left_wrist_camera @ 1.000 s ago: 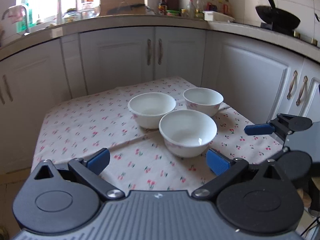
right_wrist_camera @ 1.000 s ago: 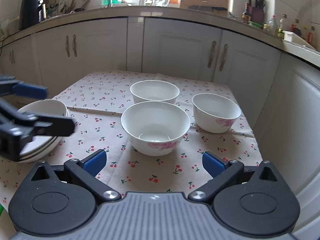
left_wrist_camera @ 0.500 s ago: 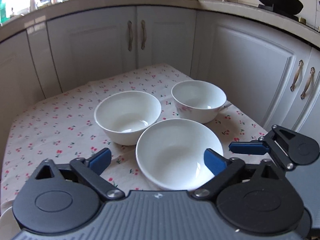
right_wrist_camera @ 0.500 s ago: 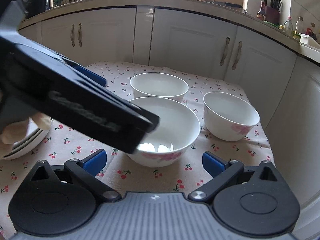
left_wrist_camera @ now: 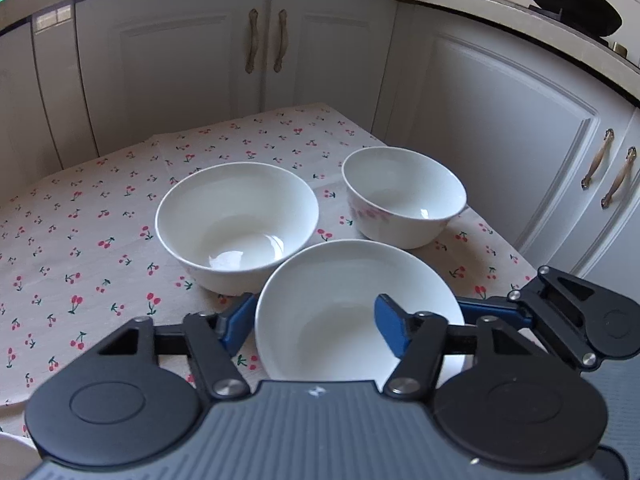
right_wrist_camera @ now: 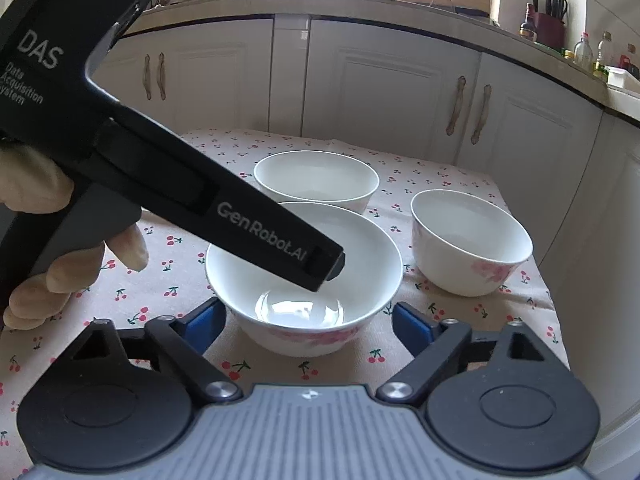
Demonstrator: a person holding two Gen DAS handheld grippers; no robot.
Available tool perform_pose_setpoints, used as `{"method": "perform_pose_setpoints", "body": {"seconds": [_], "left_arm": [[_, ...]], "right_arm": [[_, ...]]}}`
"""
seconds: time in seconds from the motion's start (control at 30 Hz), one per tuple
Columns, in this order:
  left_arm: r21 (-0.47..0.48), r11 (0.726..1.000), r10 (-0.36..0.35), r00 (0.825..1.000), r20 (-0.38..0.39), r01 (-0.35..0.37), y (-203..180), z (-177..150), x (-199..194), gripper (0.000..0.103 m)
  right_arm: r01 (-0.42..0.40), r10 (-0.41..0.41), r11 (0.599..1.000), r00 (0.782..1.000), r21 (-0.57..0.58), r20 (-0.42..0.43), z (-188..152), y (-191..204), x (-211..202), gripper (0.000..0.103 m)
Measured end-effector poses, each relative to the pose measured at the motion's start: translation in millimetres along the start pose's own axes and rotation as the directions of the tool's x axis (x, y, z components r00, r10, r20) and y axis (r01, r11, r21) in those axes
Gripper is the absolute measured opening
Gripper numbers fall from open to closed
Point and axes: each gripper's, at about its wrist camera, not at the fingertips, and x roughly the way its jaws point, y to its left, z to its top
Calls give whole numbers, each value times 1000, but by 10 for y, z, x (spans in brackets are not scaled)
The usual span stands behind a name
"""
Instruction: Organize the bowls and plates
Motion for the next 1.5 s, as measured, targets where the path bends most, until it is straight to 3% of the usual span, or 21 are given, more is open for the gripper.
{"method": "perform_pose_setpoints", "body": {"seconds": [0.53, 1.5], "left_arm": [[28, 1000, -2, 1000, -17, 2, -37, -29, -49, 58], [2, 999, 45, 999, 14, -45, -234, -494, -882, 58]], "right_arm": [[15, -15, 999, 1000, -35, 6, -7, 98, -67, 88], [-121, 121, 991, 993, -65, -9, -98, 367, -736, 88]]}}
